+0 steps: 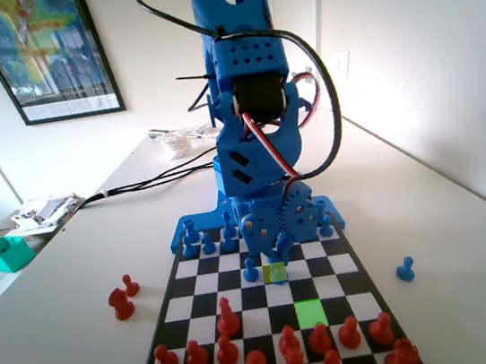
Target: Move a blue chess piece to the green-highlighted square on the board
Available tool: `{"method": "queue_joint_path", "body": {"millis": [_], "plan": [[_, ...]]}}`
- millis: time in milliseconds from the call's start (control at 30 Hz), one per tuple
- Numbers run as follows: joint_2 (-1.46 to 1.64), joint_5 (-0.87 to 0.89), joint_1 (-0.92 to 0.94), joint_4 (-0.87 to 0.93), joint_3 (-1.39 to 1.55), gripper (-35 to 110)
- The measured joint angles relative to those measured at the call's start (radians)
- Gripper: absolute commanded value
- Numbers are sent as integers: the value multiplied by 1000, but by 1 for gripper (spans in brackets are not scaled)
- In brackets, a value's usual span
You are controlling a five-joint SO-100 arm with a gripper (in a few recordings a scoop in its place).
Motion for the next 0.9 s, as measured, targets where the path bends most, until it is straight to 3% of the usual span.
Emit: {"method": "queue_joint_path", "body": {"millis": [200,533,900], "plan": [[0,-2,-2,54,-52,1],[-8,86,-21,387,-321,1],[-187,193,-57,453,-503,1]]}}
